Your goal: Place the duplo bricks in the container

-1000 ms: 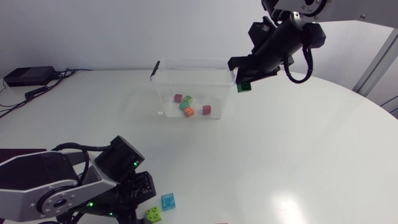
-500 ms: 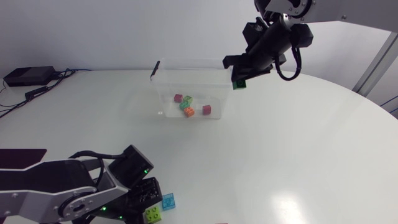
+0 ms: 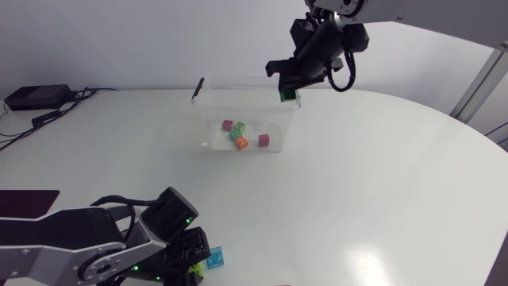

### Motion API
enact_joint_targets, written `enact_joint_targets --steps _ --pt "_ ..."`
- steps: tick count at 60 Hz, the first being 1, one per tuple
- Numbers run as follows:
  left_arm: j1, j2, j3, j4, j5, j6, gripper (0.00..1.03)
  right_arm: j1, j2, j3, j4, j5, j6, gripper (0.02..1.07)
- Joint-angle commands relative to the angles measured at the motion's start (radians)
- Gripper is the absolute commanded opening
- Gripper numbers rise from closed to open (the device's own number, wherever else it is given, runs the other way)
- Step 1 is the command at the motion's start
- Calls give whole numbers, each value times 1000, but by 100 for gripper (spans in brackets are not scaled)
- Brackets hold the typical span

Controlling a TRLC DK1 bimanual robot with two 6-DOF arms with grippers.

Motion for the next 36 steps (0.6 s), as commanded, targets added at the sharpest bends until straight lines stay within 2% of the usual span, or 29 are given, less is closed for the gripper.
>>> enact_joint_targets --steps 1,11,25,29,36 --pt "-6 -59 -34 1 -4 -18 30 5 55 44 3 14 28 31" --pt "3 -180 -28 -51 6 -15 30 6 108 103 11 34 28 31" --pt "64 -298 15 -120 24 10 30 10 161 165 10 56 28 32" --pt "92 -317 35 -137 30 19 30 11 171 178 6 59 28 42" --pt "139 -343 67 -162 44 37 31 17 191 193 -4 67 25 75"
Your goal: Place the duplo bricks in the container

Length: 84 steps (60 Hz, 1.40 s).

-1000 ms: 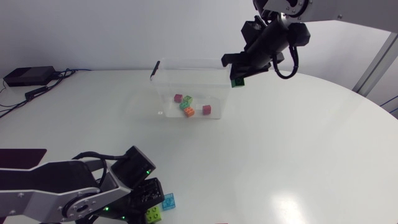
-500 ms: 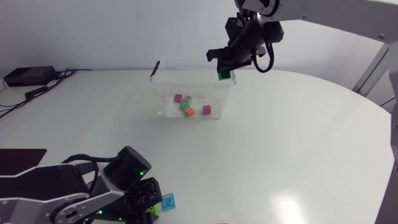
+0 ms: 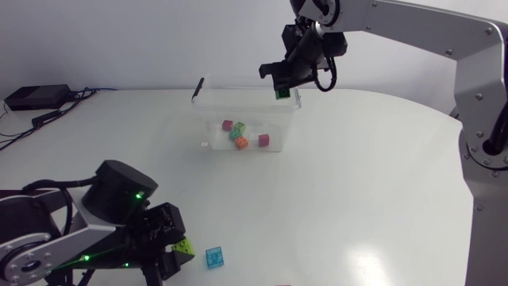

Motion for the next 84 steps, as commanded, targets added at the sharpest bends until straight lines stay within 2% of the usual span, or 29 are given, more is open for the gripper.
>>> enact_joint_targets --steps 1,4,6,18,24,29,37,42,46,55,69,84 --pt "35 -29 49 -17 15 28 31 14 37 29 -11 11 25 79" --pt "56 -38 63 -20 16 33 31 17 43 37 -19 16 23 88" --pt "72 -41 75 -20 18 34 31 17 44 40 -22 16 23 91" --pt "205 -9 211 1 73 48 31 19 -15 14 -40 16 23 94" --pt "256 49 291 64 73 40 31 19 -104 -67 -36 14 19 94" --pt "290 106 366 151 73 -15 31 19 -193 -171 -25 8 9 94" --pt "334 204 449 345 105 -132 31 19 -374 -435 95 8 -17 94" --pt "345 287 497 457 105 -191 31 19 -485 -632 219 17 -34 94" --pt "343 359 546 503 104 -204 31 19 -554 -761 311 19 -49 94" --pt "334 525 675 566 82 -237 31 26 -664 -966 403 17 -64 96" --pt "320 773 865 615 7 -251 31 68 -719 -1115 392 -1 -78 97" --pt "322 976 1109 543 -16 -299 31 128 -749 -1141 250 -70 -78 97"
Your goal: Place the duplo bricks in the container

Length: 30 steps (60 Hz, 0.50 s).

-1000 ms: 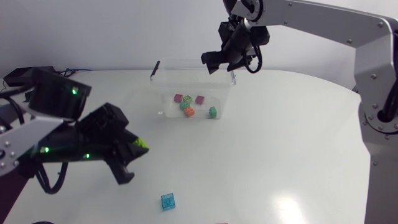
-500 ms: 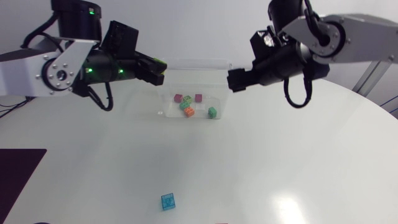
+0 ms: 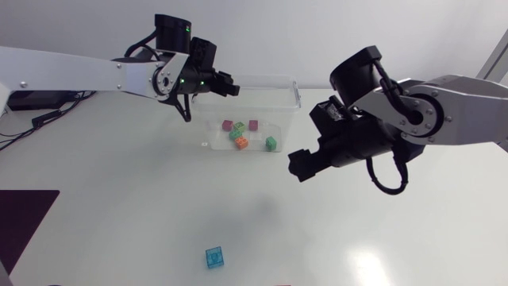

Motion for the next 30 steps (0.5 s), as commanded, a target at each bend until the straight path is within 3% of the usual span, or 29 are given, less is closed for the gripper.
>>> enact_joint_targets --steps 1,7,12,15,22,30 --pt "-4 80 117 -25 -9 -47 31 28 -18 -24 -49 -15 -12 97" --pt "-4 164 229 -89 -10 -52 32 65 -22 -41 -94 -26 -39 99" --pt "-7 216 295 -127 -13 -49 38 92 -41 -72 -124 -32 -88 101" --pt "-9 240 324 -149 -15 -46 45 100 -54 -91 -138 -44 -125 102" --pt "-9 272 375 -209 -15 -37 79 115 -84 -150 -156 -56 -223 102" --pt "-4 263 387 -250 -13 -35 97 127 -101 -199 -156 -82 -323 102"
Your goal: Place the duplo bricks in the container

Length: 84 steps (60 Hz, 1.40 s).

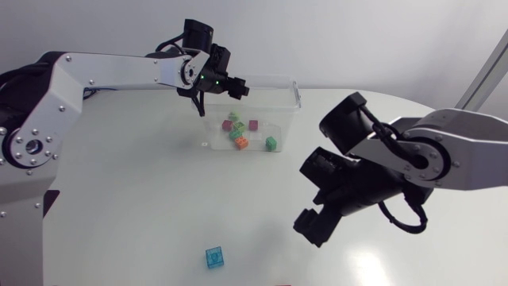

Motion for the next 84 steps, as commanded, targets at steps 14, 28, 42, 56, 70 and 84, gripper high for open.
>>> enact_joint_targets --steps 14,28,42,56,70,84 --pt "1 -91 -24 -104 0 10 99 132 13 -84 -14 -4 -159 102" --pt "2 -258 -173 -142 3 35 99 229 74 -105 -16 3 -143 102" --pt "8 -441 -323 -196 5 50 99 278 86 -113 -26 8 -139 102" --pt "21 -612 -516 -239 3 104 99 370 146 -114 -22 35 -110 102" --pt "54 -780 -697 -259 3 160 99 401 212 -93 -11 60 -94 101" --pt "94 -878 -788 -266 3 200 99 421 261 -44 -25 92 -77 100"
